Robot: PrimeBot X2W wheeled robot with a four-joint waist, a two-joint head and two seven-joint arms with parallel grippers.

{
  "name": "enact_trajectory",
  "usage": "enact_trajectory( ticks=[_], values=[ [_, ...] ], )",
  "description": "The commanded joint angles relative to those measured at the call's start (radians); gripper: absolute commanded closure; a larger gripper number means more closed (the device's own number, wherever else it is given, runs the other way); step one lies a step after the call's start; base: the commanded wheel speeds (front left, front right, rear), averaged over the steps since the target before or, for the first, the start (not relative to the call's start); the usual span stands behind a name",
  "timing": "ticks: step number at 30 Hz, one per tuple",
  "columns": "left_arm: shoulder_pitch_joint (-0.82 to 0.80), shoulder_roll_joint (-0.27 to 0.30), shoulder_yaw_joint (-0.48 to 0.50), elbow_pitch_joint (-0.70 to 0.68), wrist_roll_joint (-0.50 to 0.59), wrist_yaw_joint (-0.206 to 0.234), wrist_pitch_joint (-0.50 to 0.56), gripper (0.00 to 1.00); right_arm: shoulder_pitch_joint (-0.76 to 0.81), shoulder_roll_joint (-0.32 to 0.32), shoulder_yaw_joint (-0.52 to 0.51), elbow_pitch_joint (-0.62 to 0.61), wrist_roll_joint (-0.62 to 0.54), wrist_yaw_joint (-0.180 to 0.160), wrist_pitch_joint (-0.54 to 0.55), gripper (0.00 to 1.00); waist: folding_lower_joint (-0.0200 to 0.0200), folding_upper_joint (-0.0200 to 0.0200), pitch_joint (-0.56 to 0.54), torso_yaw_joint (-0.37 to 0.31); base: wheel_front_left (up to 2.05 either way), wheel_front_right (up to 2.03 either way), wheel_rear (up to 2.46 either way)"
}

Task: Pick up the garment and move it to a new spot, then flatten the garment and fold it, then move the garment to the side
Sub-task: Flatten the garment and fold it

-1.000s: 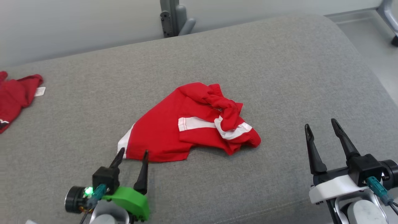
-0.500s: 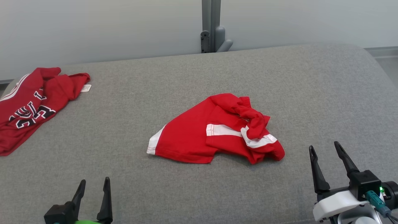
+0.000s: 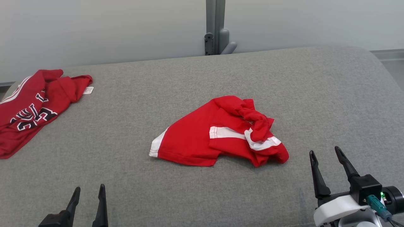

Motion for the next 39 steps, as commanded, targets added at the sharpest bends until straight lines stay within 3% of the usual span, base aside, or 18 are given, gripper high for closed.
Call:
enact_trajectory(
  ticks=[1,10,17,24,30,34,37,38,39],
  values=[
    [0.014,-0.011,0.017,0.003,0.018,-0.009,-0.003,0.0,0.0,0.001,0.003,0.004,0.005,-0.001,-0.003,0.0,0.0,-0.0001,-0.002,-0.003,0.0,0.0,0.0],
    [-0.009,-0.029,0.043,-0.006,0.069,-0.025,-0.003,0.0,-0.01,0.006,0.014,0.0,0.012,-0.001,-0.003,0.0,0.0,-0.0001,0.004,-0.027,0.0,0.0,0.0],
    [-0.12,-0.03,-0.098,-0.048,0.121,-0.026,0.009,0.0,-0.043,-0.004,0.031,-0.014,0.021,-0.001,-0.003,0.0,0.0,-0.0001,0.042,-0.086,0.0,0.0,0.0],
    [-0.352,-0.079,-0.302,-0.107,0.09,-0.025,0.265,0.0,-0.094,0.008,0.047,-0.041,0.038,-0.001,-0.003,0.0,0.0,-0.0001,0.131,-0.187,0.0,0.0,0.0],
    [-0.504,-0.101,-0.477,-0.028,0.028,-0.025,0.456,0.0,-0.125,0.027,0.049,-0.043,0.065,-0.001,-0.003,0.0,0.0,-0.0001,0.176,-0.286,0.0,0.0,0.0],
    [-0.542,-0.104,-0.517,0.071,0.017,-0.012,0.558,0.0,-0.133,0.034,0.043,-0.039,0.075,-0.001,-0.003,0.0,0.0,-0.0001,0.187,-0.346,0.0,0.0,0.0],
    [-0.554,-0.103,-0.506,0.129,0.018,0.018,0.574,0.0,-0.133,0.037,0.037,-0.04,0.077,-0.001,-0.003,0.0,0.0,-0.0001,0.192,-0.378,0.0,0.0,0.0],
    [-0.558,-0.104,-0.503,0.142,0.016,0.025,0.57,0.08,-0.132,0.038,0.035,-0.041,0.079,-0.001,-0.003,0.0,0.0,-0.0001,0.194,-0.384,0.0,0.0,0.0],
    [-0.559,-0.104,-0.498,0.155,0.004,0.03,0.571,0.29,-0.131,0.038,0.033,-0.042,0.081,-0.001,-0.003,0.0,0.0,-0.0001,0.195,-0.388,0.0,0.0,0.0]
  ],
)
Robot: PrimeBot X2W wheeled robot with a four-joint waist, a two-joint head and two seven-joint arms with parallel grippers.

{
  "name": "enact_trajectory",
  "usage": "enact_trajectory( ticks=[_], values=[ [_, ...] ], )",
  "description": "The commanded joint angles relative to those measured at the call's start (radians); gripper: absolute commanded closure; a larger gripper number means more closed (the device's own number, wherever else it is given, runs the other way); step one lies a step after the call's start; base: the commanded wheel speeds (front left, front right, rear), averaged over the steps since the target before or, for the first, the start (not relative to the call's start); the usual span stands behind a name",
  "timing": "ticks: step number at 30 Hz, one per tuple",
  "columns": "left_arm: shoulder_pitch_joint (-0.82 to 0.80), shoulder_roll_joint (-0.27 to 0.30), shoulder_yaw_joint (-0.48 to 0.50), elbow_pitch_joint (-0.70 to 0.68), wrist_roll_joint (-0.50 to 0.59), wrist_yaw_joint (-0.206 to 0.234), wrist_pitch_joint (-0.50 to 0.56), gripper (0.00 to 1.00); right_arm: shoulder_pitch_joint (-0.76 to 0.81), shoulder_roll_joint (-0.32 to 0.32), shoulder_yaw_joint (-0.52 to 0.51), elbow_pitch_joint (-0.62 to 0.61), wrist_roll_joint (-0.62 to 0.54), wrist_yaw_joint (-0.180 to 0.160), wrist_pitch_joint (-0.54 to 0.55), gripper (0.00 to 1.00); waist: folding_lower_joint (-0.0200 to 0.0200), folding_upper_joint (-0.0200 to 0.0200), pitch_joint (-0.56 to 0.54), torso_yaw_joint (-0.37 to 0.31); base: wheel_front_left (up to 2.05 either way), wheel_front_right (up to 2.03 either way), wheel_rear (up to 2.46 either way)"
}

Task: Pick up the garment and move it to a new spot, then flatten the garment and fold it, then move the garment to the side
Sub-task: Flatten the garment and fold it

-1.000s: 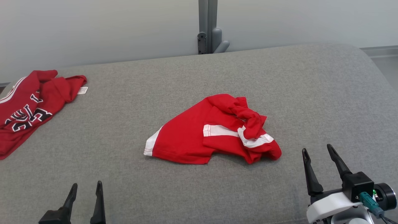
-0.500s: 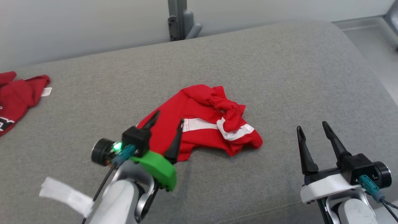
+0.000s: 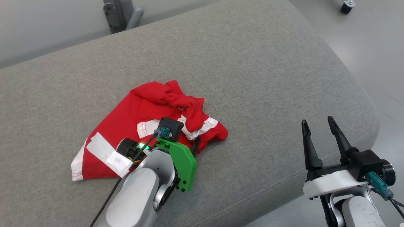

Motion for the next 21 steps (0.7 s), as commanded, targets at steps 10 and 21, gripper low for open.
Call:
enact_trajectory(
  ticks=[10,21],
  values=[
    [-0.07,-0.001,0.006,-0.027,-0.129,0.014,-0.092,1.0,-0.011,0.003,0.004,0.011,0.035,-0.001,-0.003,0.0,0.0,-0.0001,0.027,-0.051,0.0,0.0,0.0],
    [-0.248,-0.001,-0.109,-0.276,-0.471,0.225,-0.404,1.0,0.002,0.002,0.016,0.028,0.032,-0.001,-0.003,0.0,0.0,-0.0001,-0.021,-0.05,0.0,0.0,0.0]
  ],
)
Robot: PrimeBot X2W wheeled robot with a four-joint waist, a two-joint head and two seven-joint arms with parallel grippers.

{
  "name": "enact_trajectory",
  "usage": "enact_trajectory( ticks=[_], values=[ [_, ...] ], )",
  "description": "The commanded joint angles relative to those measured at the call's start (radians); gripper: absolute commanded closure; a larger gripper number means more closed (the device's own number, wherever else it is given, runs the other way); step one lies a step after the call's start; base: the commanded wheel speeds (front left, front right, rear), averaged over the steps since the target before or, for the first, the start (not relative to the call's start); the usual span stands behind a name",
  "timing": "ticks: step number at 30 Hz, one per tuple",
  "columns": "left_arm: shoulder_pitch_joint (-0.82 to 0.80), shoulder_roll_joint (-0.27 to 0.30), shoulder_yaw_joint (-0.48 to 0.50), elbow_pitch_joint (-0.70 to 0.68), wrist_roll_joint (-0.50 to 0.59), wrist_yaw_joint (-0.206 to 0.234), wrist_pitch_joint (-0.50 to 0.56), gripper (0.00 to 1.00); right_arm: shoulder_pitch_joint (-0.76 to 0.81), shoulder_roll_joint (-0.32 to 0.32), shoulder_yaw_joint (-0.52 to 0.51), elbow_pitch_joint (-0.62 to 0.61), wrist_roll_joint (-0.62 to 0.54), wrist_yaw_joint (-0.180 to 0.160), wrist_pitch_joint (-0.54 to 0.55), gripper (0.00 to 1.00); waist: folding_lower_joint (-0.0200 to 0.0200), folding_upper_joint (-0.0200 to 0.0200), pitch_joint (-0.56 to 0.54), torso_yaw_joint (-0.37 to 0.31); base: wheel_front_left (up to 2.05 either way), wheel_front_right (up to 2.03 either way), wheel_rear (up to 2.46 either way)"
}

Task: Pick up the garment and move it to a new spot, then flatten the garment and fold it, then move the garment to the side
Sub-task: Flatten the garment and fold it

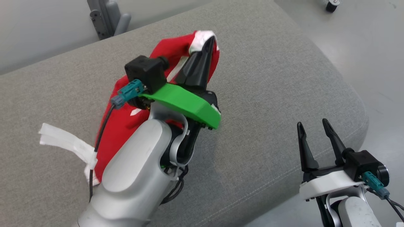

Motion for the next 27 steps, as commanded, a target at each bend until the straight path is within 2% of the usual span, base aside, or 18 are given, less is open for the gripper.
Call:
enact_trajectory(
  ticks=[1,6,9,11,14,19,21,25,27],
  values=[
    [-0.039,0.002,-0.01,-0.022,-0.052,0.036,-0.051,1.0,0.011,0.0,-0.005,0.004,-0.007,-0.001,-0.003,0.0,0.0,-0.0001,-0.018,0.003,0.0,0.0,0.0],
    [-0.103,0.003,-0.032,-0.05,-0.157,0.12,-0.155,1.0,0.011,0.0,-0.005,0.008,-0.017,-0.001,-0.003,0.0,0.0,-0.0001,-0.037,0.011,0.0,0.0,0.0],
    [-0.13,0.003,-0.042,-0.055,-0.206,0.164,-0.18,1.0,0.007,0.0,-0.002,0.009,-0.022,-0.001,-0.003,0.0,0.0,-0.0001,-0.046,0.015,0.0,0.0,0.0],
    [-0.118,0.003,-0.055,-0.044,-0.23,0.185,-0.186,1.0,0.004,0.0,-0.002,0.005,-0.018,-0.001,-0.003,0.0,0.0,-0.0001,-0.047,0.021,0.0,0.0,0.0],
    [-0.056,0.004,-0.041,-0.014,-0.225,0.192,-0.187,1.0,0.007,0.0,0.004,0.003,-0.012,-0.001,-0.003,0.0,0.0,-0.0001,-0.046,0.029,0.0,0.0,0.0],
    [0.118,0.011,-0.006,0.05,-0.193,0.149,-0.187,1.0,0.028,0.0,-0.011,0.005,-0.005,-0.001,-0.003,0.0,0.0,-0.0001,-0.043,0.05,0.0,0.0,0.0],
    [0.202,0.048,0.002,0.068,-0.177,0.115,-0.187,1.0,0.037,0.0,-0.017,0.011,-0.01,-0.001,-0.003,0.0,0.0,-0.0001,-0.044,0.061,0.0,0.0,0.0],
    [0.348,0.148,-0.062,0.1,-0.154,0.002,-0.182,1.0,0.052,0.0,-0.026,0.025,-0.032,-0.001,-0.003,0.0,0.0,-0.0001,-0.044,0.09,0.0,0.0,0.0],
    [0.411,0.196,-0.06,0.122,-0.177,-0.027,-0.181,1.0,0.052,0.0,-0.03,0.029,-0.037,-0.001,-0.003,0.0,0.0,-0.0001,-0.041,0.106,0.0,0.0,0.0]
  ],
)
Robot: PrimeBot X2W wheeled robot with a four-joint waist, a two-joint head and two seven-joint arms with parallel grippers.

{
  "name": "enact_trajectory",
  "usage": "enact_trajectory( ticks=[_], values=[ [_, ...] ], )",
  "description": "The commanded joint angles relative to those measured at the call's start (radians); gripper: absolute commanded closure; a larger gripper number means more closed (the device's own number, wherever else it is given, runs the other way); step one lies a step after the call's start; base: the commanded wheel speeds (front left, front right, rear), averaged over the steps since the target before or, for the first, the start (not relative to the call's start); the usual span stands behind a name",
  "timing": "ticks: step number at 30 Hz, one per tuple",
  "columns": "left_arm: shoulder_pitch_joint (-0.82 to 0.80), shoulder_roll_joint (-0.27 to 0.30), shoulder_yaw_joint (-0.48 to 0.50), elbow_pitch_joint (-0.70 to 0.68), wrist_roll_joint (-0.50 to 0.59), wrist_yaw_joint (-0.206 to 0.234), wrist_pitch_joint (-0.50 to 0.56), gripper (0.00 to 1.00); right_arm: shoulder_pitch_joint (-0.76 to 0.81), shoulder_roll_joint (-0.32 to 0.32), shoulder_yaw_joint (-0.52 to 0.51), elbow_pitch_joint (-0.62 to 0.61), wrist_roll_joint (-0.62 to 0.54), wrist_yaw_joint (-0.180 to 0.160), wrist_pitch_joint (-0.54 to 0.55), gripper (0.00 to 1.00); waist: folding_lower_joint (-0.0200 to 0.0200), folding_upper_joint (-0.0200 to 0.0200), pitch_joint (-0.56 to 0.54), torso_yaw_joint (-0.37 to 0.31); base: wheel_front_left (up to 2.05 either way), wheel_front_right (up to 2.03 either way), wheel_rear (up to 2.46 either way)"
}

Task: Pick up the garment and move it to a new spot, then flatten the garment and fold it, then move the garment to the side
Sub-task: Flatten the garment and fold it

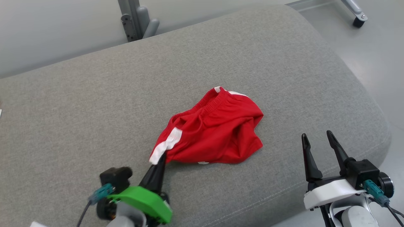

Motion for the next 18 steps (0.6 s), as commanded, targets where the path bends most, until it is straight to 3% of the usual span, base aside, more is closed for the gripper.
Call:
enact_trajectory(
  ticks=[1,7,13,14,16,17,18],
  values=[
    [0.046,0.05,0.013,0.016,-0.011,-0.024,-0.003,1.0,0.007,-0.001,-0.006,0.002,-0.009,-0.001,-0.003,0.0,0.0,0.0,0.004,0.028,0.0,0.0,0.0],
    [0.119,0.162,0.1,0.082,-0.026,-0.079,-0.008,1.0,-0.003,0.0,-0.004,0.0,-0.014,-0.001,-0.003,0.0,0.0,0.0,0.013,0.078,0.0,0.0,0.0],
    [0.085,0.207,0.2,0.173,0.024,-0.106,-0.009,1.0,-0.009,-0.001,-0.001,0.007,-0.017,-0.001,-0.003,0.0,0.0,0.0,0.013,0.104,0.0,0.0,0.0],
    [0.087,0.205,0.211,0.188,0.036,-0.111,-0.009,0.83,-0.01,-0.001,0.003,0.008,-0.016,-0.001,-0.003,0.0,0.0,0.0,0.012,0.103,0.0,0.0,0.0],
    [0.11,0.181,0.229,0.224,0.005,-0.119,-0.009,0.33,-0.013,-0.001,0.01,0.012,-0.013,-0.001,-0.003,0.0,0.0,0.0,0.008,0.098,0.0,0.0,0.0],
    [0.116,0.182,0.232,0.238,0.004,-0.119,-0.001,0.0,-0.014,-0.001,0.011,0.011,-0.009,-0.001,-0.003,0.0,0.0,0.0,0.005,0.094,0.0,0.0,0.0],
    [0.12,0.187,0.239,0.252,-0.007,-0.108,0.009,0.0,-0.013,-0.001,0.011,0.011,-0.006,-0.001,-0.003,0.0,0.0,0.0,0.002,0.09,0.0,0.0,0.0]
  ],
)
